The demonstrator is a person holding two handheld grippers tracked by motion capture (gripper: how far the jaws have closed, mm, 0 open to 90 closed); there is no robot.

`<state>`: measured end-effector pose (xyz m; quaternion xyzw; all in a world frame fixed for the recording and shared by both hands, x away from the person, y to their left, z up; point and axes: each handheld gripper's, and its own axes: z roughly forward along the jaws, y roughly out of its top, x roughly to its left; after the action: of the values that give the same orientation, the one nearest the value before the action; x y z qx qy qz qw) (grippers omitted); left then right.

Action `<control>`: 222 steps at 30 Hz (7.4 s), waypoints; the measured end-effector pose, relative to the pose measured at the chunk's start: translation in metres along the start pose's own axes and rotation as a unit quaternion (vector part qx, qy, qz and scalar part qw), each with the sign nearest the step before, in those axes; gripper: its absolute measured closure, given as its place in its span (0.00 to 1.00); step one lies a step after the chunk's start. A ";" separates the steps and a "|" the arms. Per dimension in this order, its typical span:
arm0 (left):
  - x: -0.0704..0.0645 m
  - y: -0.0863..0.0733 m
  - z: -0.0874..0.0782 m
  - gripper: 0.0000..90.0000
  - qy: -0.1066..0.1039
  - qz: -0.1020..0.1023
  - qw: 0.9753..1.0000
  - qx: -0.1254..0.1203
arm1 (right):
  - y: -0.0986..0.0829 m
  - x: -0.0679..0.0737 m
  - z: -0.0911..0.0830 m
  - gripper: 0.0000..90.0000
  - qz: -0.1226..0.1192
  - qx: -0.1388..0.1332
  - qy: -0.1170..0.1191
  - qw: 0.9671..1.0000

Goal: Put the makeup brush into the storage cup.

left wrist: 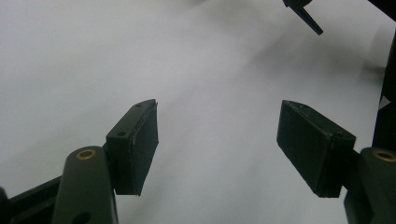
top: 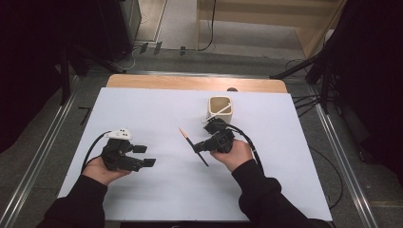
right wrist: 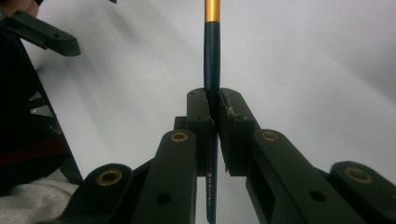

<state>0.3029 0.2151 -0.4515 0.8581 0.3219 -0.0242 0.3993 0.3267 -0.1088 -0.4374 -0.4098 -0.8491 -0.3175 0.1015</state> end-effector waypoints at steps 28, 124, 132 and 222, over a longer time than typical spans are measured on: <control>-0.012 0.029 0.012 0.32 -0.018 -0.036 0.998 -0.040 | -0.028 0.001 -0.004 0.94 0.022 -0.076 0.031 0.996; -0.006 0.040 0.046 0.93 -0.157 -0.214 0.960 -0.087 | -0.028 0.034 0.019 0.57 -0.053 -0.155 0.039 0.986; -0.010 0.043 0.042 0.93 -0.166 -0.180 0.967 -0.067 | -0.032 0.026 0.021 0.39 -0.074 -0.148 0.105 0.981; -0.007 0.035 0.029 0.39 -0.113 -0.052 0.991 -0.039 | -0.038 0.004 0.027 0.93 -0.038 -0.152 0.113 0.981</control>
<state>0.3239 0.1739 -0.4456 0.8154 0.3197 -0.1296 0.4649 0.2978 -0.1073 -0.4743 -0.3498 -0.7886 -0.4910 0.1211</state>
